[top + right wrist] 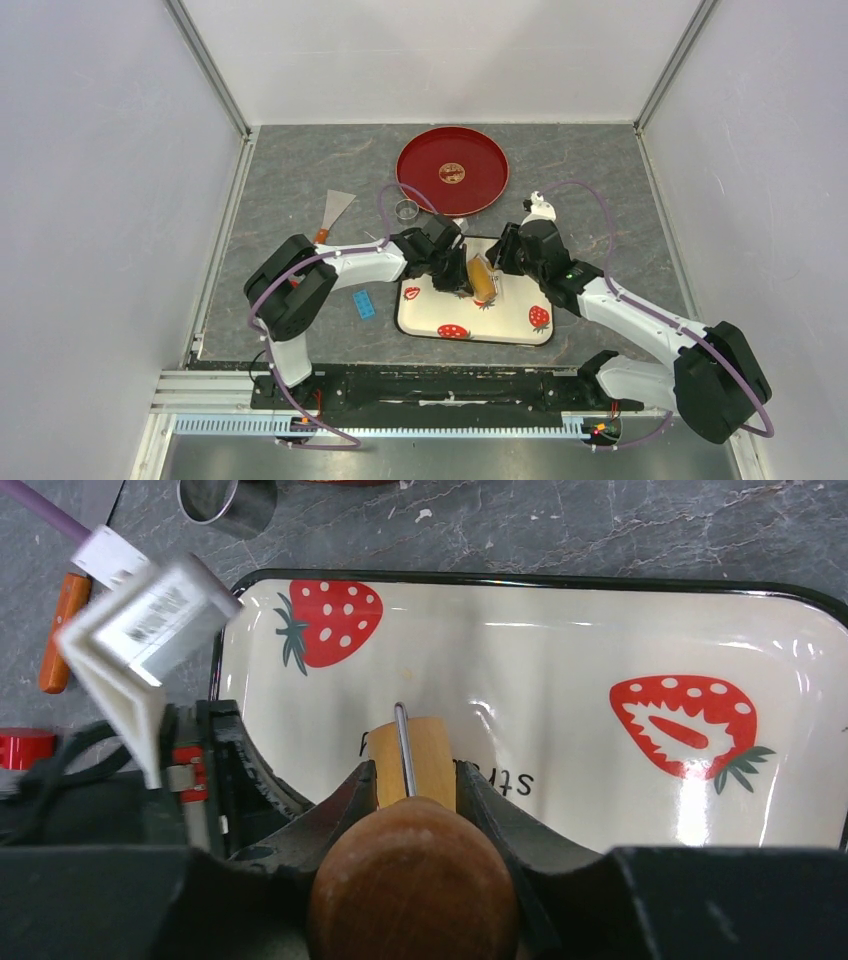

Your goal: Roll out the dumpling wrappers from the dough

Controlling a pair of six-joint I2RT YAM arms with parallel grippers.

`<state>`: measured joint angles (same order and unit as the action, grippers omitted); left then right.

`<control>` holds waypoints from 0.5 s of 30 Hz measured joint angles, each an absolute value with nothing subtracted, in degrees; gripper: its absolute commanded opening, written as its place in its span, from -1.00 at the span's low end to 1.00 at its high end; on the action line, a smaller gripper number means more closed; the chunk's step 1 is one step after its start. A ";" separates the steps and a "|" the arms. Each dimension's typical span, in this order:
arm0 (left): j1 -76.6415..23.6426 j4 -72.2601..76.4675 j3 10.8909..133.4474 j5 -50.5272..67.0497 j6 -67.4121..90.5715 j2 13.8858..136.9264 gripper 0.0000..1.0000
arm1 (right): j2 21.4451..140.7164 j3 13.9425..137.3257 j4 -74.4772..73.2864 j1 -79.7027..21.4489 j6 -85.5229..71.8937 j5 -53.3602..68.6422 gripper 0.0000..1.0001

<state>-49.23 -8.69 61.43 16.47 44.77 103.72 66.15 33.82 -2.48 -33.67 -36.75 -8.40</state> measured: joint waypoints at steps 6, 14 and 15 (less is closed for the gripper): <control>-49.21 -9.69 59.57 14.04 44.99 105.65 -0.96 | 66.13 33.82 -2.68 -33.23 -37.67 -7.81 -1.00; -49.21 -9.76 59.59 13.47 45.19 105.62 -0.96 | 66.02 34.61 -4.25 -31.97 -38.17 -7.05 -1.00; -49.21 -9.78 59.59 13.43 45.19 105.60 -0.96 | 65.93 35.00 -4.86 -31.66 -38.17 -6.81 -1.00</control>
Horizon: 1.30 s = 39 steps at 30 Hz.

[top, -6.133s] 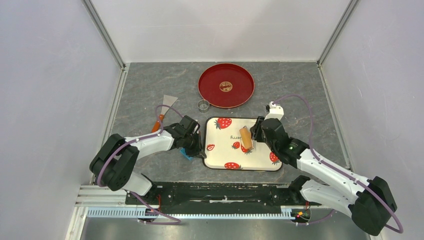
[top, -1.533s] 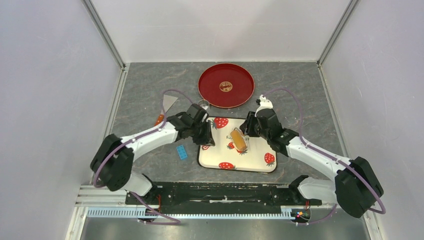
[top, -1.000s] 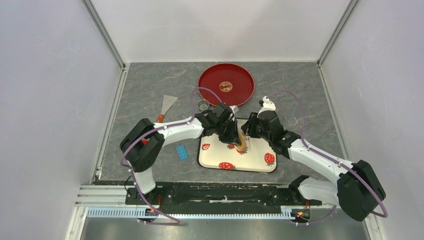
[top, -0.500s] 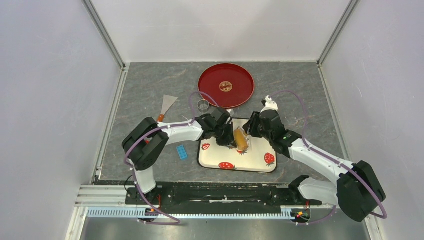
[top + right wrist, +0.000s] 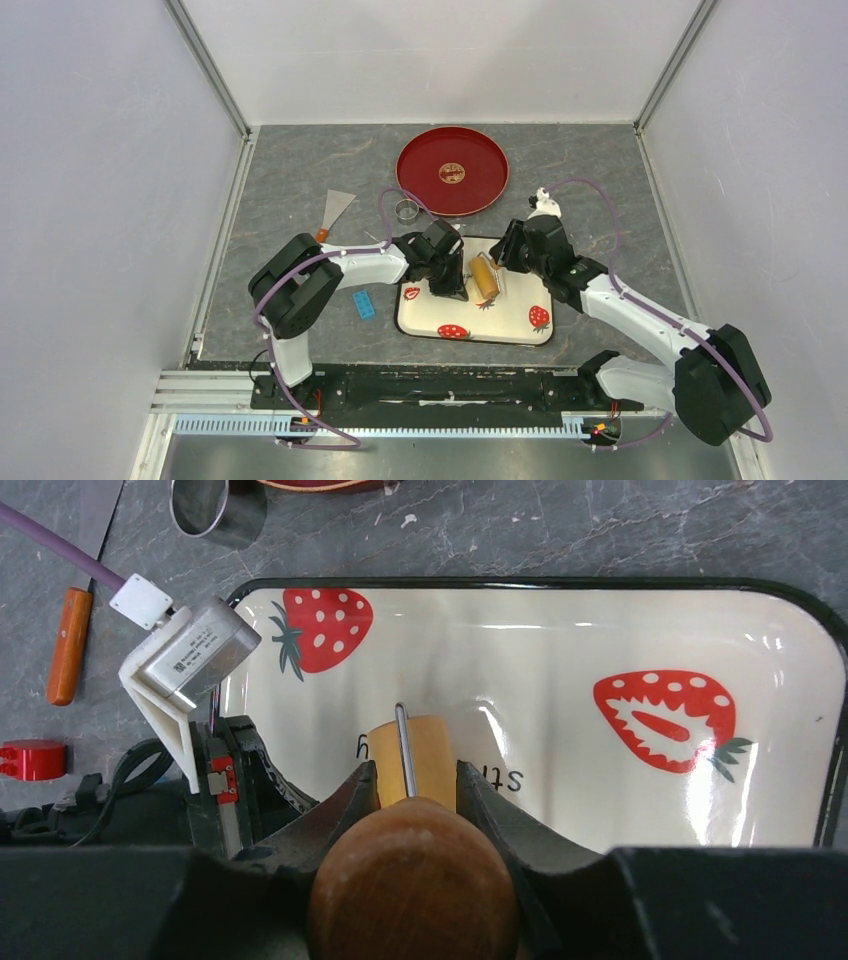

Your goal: Roll out the dumpling wrappers from the dough

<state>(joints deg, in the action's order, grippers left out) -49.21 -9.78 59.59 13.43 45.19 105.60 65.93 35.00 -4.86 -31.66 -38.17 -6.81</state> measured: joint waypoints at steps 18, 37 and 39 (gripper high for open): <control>-46.92 -12.19 59.07 12.38 43.18 95.94 0.03 | 65.65 45.80 -10.13 -30.52 -32.60 -2.13 -1.00; -31.09 -24.99 48.75 6.20 34.57 84.93 0.12 | 70.17 48.69 -13.87 -30.52 -23.22 2.66 -1.00; -31.09 -25.10 48.49 6.15 34.02 86.63 0.06 | 70.19 48.69 -14.13 -30.52 -22.50 2.81 -1.00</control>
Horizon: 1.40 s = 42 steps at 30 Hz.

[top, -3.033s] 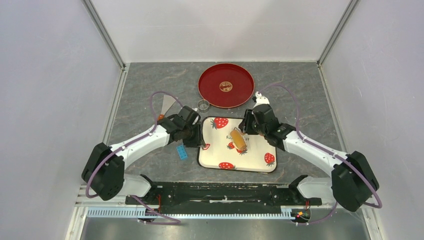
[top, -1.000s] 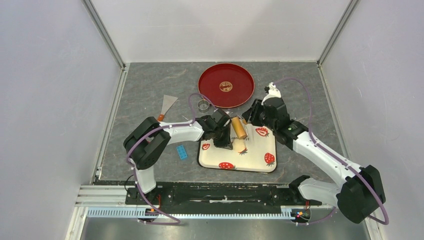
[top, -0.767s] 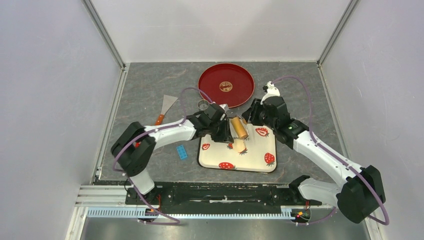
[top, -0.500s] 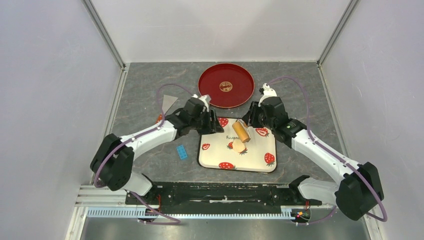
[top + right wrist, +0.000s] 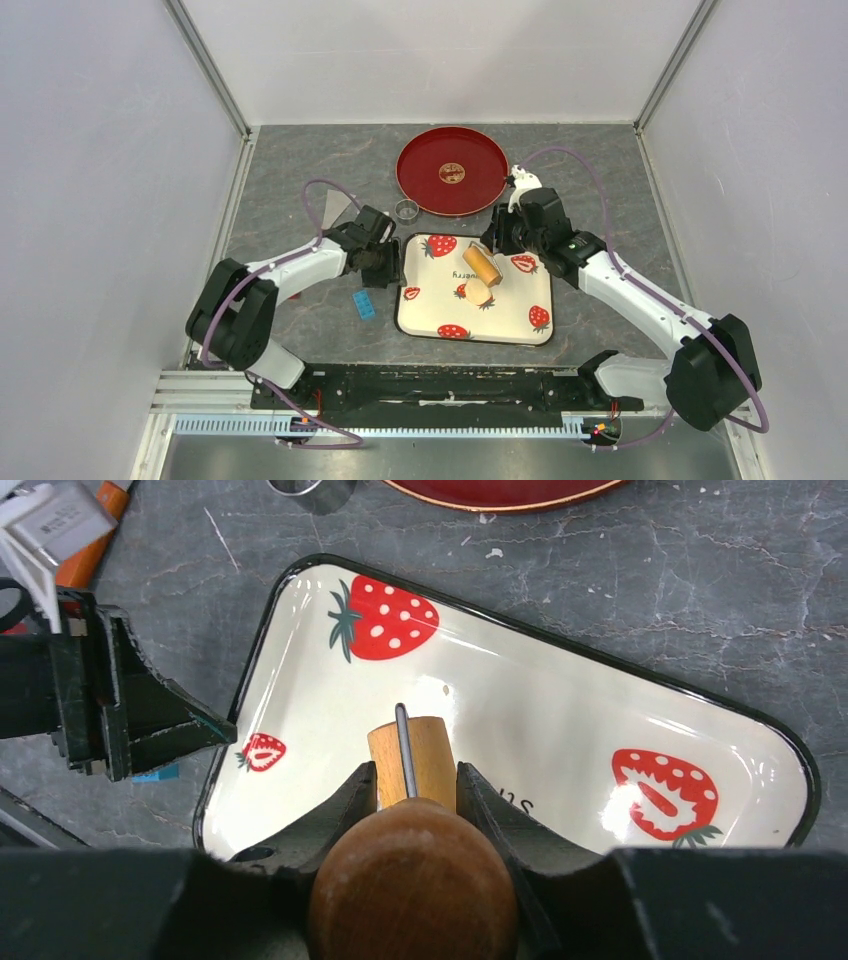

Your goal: Roll out the dumpling wrappers from the dough

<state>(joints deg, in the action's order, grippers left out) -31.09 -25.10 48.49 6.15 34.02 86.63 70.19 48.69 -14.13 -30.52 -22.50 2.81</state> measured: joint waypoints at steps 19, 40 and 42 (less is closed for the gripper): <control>-30.83 -15.84 43.42 10.83 35.33 88.99 -0.96 | 70.41 47.51 -14.33 -33.10 -16.88 -0.54 -1.00; -30.24 -15.77 43.42 11.68 36.73 90.06 -0.96 | 69.71 45.41 -13.34 -35.99 -17.06 -4.95 -1.00; -30.24 -15.64 43.31 11.68 36.77 90.00 -0.96 | 69.25 45.17 -13.32 -36.25 -17.06 -5.30 -1.00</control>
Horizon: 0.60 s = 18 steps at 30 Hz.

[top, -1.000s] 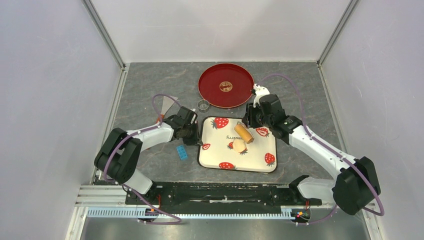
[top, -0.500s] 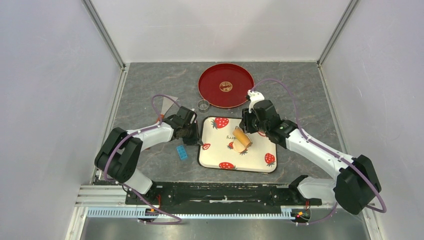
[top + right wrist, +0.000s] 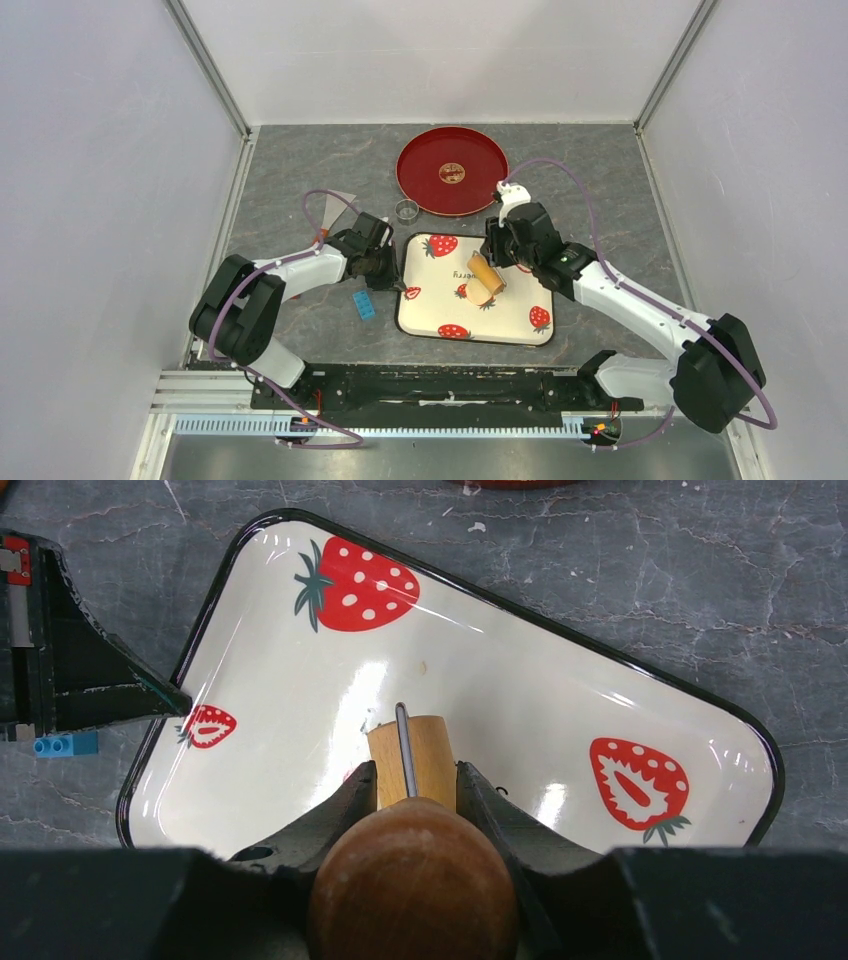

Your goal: Roll out the dumpling wrappers from the dough

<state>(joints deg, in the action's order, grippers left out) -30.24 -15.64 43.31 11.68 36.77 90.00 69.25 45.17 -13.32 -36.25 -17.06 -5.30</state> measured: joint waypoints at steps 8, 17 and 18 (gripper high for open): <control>-30.17 -15.66 43.33 11.77 36.86 90.11 -0.96 | 69.06 44.45 -12.16 -38.28 -17.12 -6.50 -1.00; -30.09 -13.91 43.62 12.69 37.41 90.98 -0.96 | 65.08 34.83 -3.31 -40.73 -18.17 -9.80 -1.00; -30.09 -13.67 43.62 12.71 37.50 91.00 -0.96 | 64.03 33.36 -1.80 -40.80 -18.26 -10.22 -1.00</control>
